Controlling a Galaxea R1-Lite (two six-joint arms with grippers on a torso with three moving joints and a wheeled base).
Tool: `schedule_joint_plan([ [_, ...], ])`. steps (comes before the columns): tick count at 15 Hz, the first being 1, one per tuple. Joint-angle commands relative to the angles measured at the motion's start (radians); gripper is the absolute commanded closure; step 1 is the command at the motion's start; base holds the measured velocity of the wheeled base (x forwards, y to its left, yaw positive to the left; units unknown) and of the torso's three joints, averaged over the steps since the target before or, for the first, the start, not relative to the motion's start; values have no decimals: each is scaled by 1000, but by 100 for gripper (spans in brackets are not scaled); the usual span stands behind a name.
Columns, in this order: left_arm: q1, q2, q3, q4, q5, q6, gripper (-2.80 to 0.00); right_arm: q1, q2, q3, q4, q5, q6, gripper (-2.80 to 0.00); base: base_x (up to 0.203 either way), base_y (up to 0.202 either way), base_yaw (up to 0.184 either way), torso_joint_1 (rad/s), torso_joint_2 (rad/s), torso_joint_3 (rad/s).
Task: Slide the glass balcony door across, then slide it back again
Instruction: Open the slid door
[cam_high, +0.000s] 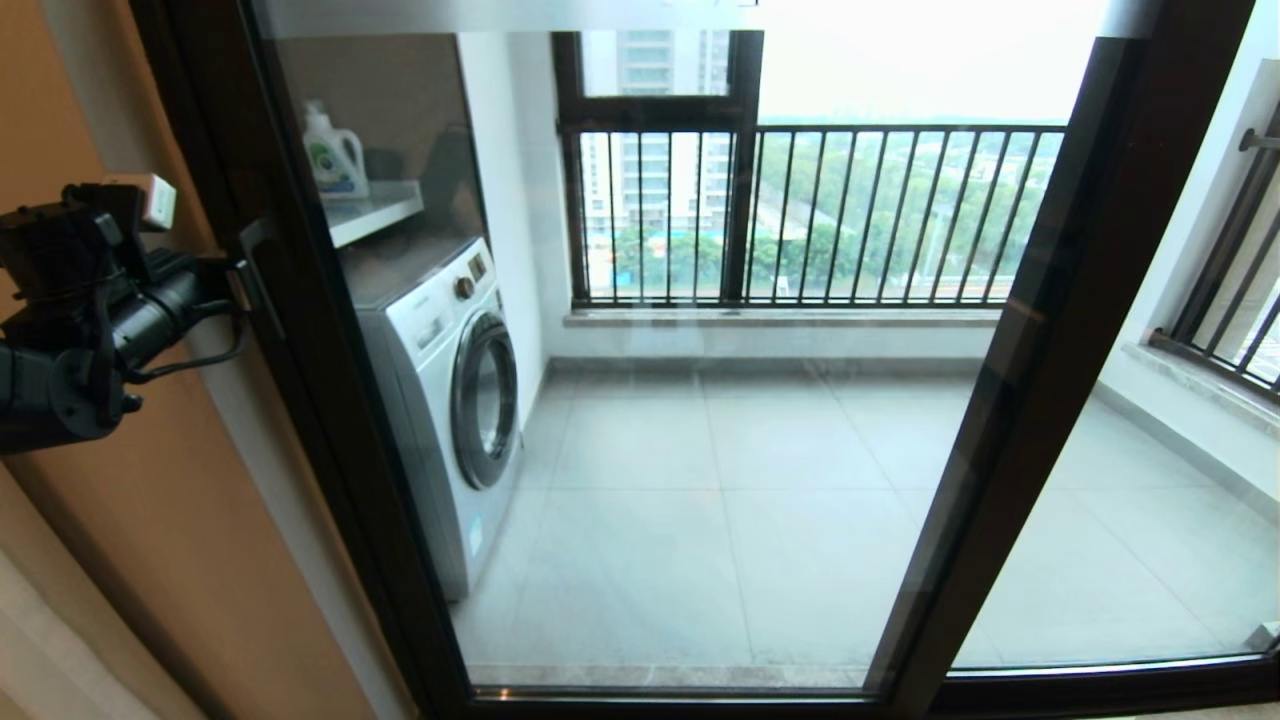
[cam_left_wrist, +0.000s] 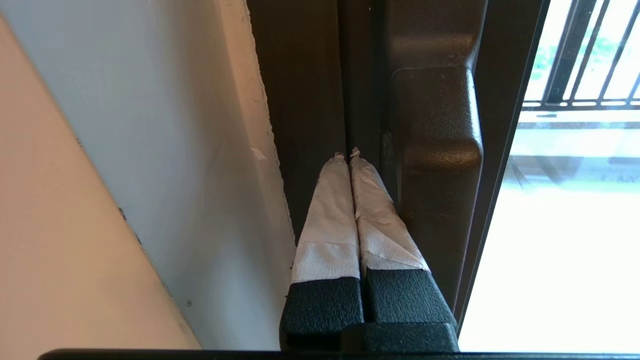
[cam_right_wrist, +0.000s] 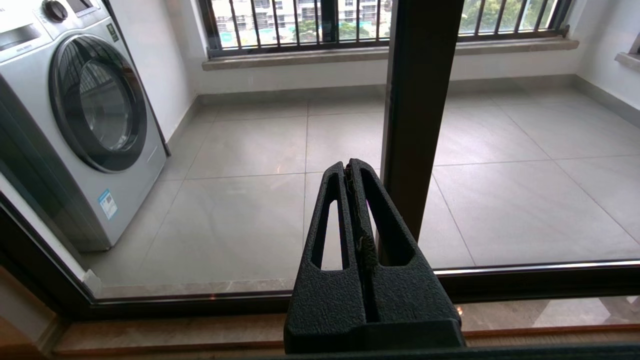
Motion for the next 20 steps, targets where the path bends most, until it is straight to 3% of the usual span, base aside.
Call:
schedule_joint_plan([
  [1, -176, -3, 0, -5, -2, 1, 0, 0, 1, 12, -1, 0, 0, 0, 0, 0, 0, 0, 0, 0],
  [11, -215, -22, 23, -6, 1, 1, 0, 0, 1, 12, -1, 0, 1, 0, 0, 0, 0, 0, 0, 0],
  [13, -249, -32, 31, -6, 2, 3, 0, 0, 1, 12, -1, 0, 0, 0, 0, 0, 0, 0, 0, 0],
  [14, -279, -31, 33, -6, 16, 5, 0, 0, 0, 12, -1, 0, 0, 0, 0, 0, 0, 0, 0, 0],
  [16, -341, -21, 22, -6, 104, 6, 0, 0, -1, 12, -1, 0, 1, 0, 0, 0, 0, 0, 0, 0],
  [20, -411, 19, -14, -6, 130, 7, 0, 0, 1, 12, -1, 0, 1, 0, 0, 0, 0, 0, 0, 0],
])
